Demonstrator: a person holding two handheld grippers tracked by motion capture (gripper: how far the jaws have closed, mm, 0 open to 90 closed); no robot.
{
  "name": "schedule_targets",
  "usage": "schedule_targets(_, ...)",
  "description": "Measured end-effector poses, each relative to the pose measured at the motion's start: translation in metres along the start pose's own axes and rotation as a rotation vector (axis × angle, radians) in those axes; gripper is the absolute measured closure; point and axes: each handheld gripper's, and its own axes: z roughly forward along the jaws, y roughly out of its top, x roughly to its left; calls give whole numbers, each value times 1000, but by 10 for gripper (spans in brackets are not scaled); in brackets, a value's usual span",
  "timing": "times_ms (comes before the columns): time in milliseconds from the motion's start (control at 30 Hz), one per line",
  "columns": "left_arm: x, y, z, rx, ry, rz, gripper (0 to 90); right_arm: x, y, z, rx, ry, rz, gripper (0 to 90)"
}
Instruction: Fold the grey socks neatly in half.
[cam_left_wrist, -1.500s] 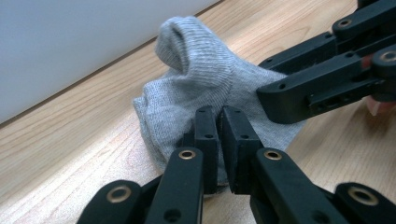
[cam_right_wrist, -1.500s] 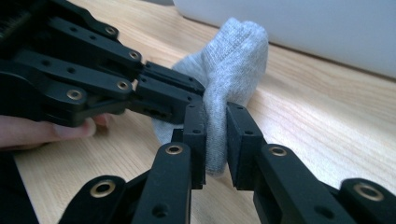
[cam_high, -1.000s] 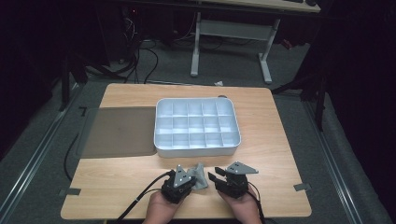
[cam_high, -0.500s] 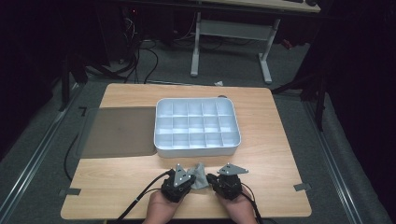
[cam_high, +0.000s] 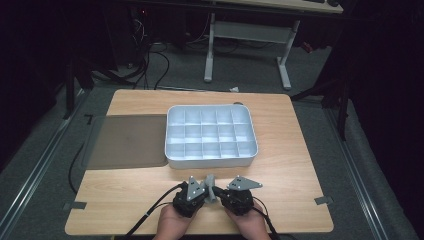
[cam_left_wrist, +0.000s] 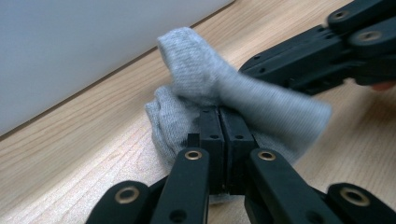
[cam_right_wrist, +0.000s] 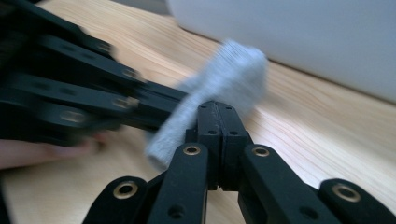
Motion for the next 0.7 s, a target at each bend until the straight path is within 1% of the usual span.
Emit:
schedule_targets(67,0,0,0,1,0,-2,893,2,0,0,-7,0,-11,900)
schedule_targets(167,0,0,0,1,1,-2,893,0,0,1,-6,10,2,900)
schedule_targets(333,1,0,0,1,-3,-9,885,1,0,0,-8,1,-5,900)
schedule_targets(400,2,0,0,-4,-14,-26,863,0,-1,0,-8,-10,-3,900)
schedule_targets(467,3,1,0,-7,-27,-45,836,-2,-2,1,-1,-31,3,900)
schedule_targets(567,4,1,-1,-14,-33,-52,809,-6,-5,5,32,-82,9,900)
schedule_targets(600,5,1,-1,-17,-42,-60,785,-6,-5,6,39,-91,7,900)
schedule_targets(633,7,2,-3,-21,-59,-86,756,-6,-6,6,39,-94,7,900)
schedule_targets(667,10,2,-5,-35,-82,-122,717,-6,-6,6,39,-97,8,900)
schedule_targets(700,14,3,-9,-59,-111,-161,674,-6,-5,5,38,-98,5,900)
